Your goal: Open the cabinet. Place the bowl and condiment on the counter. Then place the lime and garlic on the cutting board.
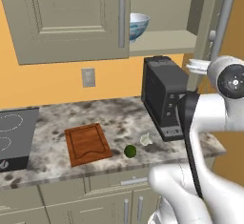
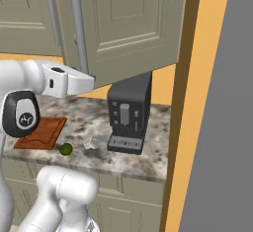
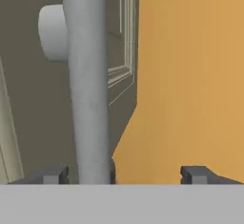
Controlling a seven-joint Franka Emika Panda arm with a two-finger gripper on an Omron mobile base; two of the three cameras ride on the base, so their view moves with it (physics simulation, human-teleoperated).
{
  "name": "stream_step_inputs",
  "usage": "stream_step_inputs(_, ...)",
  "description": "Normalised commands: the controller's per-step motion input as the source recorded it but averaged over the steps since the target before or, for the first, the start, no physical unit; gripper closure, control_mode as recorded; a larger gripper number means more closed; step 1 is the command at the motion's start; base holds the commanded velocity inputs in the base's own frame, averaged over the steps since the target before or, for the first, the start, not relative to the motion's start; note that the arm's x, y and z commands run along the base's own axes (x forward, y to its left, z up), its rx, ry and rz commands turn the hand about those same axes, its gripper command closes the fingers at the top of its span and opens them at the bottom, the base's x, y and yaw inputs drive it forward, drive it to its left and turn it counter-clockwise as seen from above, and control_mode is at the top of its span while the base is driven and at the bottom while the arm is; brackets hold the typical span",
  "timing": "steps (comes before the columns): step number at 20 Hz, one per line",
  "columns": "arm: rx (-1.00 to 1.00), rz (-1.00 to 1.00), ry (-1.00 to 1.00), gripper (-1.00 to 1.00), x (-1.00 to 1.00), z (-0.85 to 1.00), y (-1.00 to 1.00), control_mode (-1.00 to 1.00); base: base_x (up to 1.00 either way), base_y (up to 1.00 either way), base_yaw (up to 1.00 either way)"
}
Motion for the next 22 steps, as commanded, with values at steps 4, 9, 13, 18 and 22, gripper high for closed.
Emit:
stream_step_inputs(4, -0.06, 0.53, 0.15, -1.00, -1.00, -0.04, 0.77, -1.00, 0.00, 0.00, 0.00)
stream_step_inputs(9, -0.04, 0.33, 0.03, -1.00, -1.00, 0.18, 0.78, -1.00, 0.00, 0.00, 0.00)
stream_step_inputs(13, -0.01, 0.01, -0.03, -1.00, -0.85, 0.63, 0.78, -1.00, 0.00, 0.00, 0.00)
stream_step_inputs(18, -0.08, -0.12, -0.05, -1.00, -0.30, 0.82, 0.54, -1.00, 0.00, 0.00, 0.00)
stream_step_inputs(22, -0.17, -0.01, 0.00, -1.00, 0.06, 0.24, -0.02, -1.00, 0.00, 0.00, 0.00)
